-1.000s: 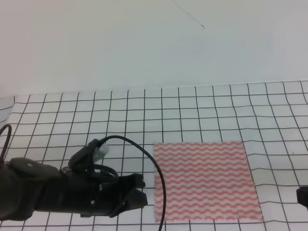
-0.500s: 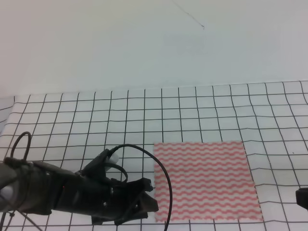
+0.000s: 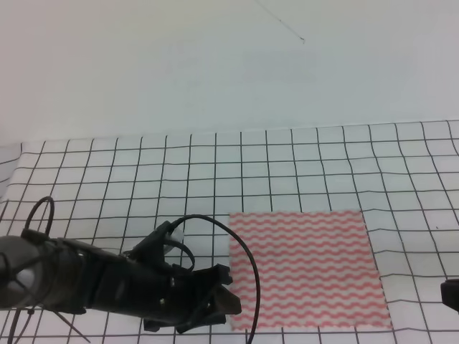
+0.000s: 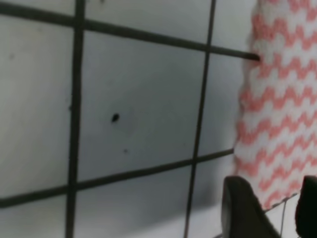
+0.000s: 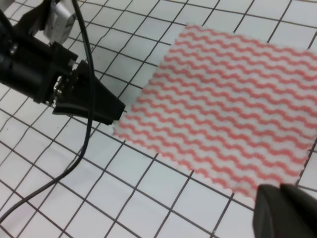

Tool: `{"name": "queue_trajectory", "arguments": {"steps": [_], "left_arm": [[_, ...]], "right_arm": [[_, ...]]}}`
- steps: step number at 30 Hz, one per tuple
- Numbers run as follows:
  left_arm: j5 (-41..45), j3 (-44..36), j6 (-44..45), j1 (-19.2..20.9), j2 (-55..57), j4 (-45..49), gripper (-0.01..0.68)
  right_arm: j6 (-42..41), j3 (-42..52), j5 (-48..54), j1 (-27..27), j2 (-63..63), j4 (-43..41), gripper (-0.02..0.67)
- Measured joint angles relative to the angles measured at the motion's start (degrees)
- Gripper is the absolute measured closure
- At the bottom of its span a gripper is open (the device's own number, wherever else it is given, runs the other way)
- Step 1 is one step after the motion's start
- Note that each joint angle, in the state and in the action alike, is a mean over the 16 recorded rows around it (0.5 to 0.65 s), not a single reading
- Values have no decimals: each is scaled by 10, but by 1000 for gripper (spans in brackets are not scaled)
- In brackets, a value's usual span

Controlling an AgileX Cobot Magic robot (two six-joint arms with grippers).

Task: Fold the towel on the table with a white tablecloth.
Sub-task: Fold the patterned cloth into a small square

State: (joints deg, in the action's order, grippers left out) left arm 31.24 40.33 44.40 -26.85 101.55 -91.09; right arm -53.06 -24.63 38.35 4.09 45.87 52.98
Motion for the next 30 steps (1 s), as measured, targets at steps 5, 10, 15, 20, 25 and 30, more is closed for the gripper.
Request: {"name": "queue_trajectory", "arguments": {"steps": [5,10,15,20,25,30], "left_arm": [[5,2,9,0,7,-2,437],[11,3,20,0,11,-9,434],[15,3,27,0,13,-15,433],[18,2,36,0,13,-23,433],[23,2,44,0,17,-30,434],[31,3,52,0,24,-39,435]], "right_arm": [[0,0,0,0,0,2,640],[0,0,-1,0,0,3,640],[0,0,-1,0,0,5,640],[0,0,-1,0,0,6,640],[0,0,-1,0,0,6,640],[0,0,-2,0,0,6,640]]}}
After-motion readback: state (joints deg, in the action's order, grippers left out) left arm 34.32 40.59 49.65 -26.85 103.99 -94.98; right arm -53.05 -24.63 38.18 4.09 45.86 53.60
